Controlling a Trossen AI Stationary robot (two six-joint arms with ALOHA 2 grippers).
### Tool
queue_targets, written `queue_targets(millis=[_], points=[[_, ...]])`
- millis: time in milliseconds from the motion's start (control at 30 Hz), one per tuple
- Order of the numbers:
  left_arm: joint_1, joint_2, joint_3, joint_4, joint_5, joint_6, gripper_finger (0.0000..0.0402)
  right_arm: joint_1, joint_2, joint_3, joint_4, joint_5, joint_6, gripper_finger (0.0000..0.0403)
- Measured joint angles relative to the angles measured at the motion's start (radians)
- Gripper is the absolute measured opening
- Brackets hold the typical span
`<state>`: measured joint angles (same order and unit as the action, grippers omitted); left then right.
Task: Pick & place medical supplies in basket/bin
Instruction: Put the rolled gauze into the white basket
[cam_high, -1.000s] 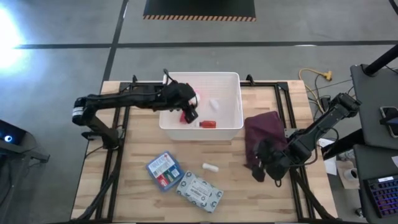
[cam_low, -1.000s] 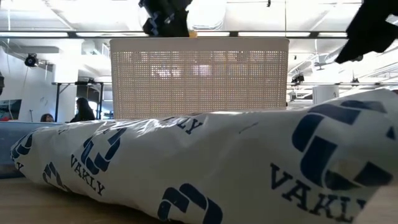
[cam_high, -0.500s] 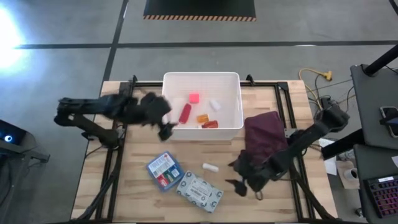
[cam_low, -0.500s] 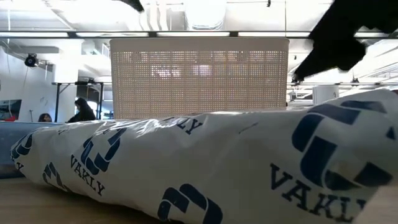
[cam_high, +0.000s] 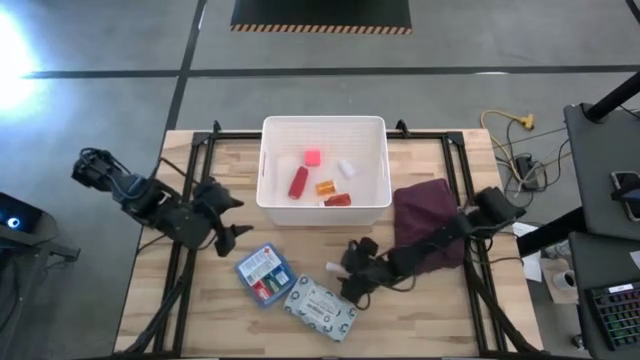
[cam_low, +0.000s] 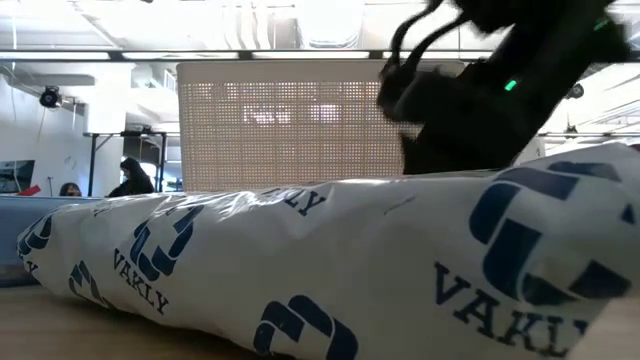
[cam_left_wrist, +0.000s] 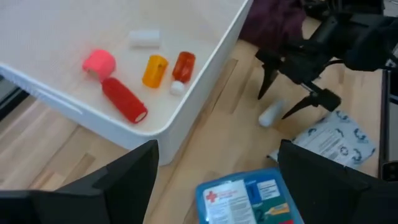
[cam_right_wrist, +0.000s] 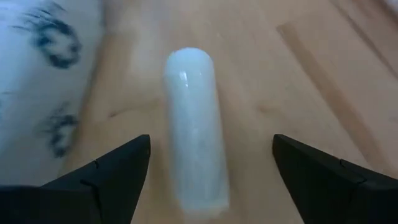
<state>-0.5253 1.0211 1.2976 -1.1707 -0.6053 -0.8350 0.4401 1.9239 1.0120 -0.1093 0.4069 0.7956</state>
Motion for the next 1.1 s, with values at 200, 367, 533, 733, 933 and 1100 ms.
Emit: queue_targets(millis=[200,367,533,733,933,1100], points=[[0.0,-0.078,-0.083,-0.007,0.001,-0.013,0.0308,-0.027,0.03,0.037,-0.028,-0.04,0.02,0.025],[0.0,-0.116,-0.097,-0.025,0.002,-0.014,0.0308,-0.027,0.005,0.115,-0.159,-0.093,0.05,0.0115],[0.0,-0.129,-0.086,-0.08,0.003,-0.019,0.0308,-0.018,-0.164,0.292,-0.305,-0.12,0.02,0.003],[-0.041,-0.135,-0.145,-0.148,0.034,-0.141,0.0308,-0.099,-0.37,0.545,-0.55,0.179,-0.122,0.0054],[-0.132,-0.104,-0.279,-0.139,0.064,-0.352,0.0308,-0.452,-0.332,0.577,-0.62,-0.077,-0.358,0.0114],[-0.213,-0.07,-0.402,-0.105,0.178,-0.583,0.0308,-0.592,-0.298,0.656,-0.647,-0.252,-0.403,0.0228]])
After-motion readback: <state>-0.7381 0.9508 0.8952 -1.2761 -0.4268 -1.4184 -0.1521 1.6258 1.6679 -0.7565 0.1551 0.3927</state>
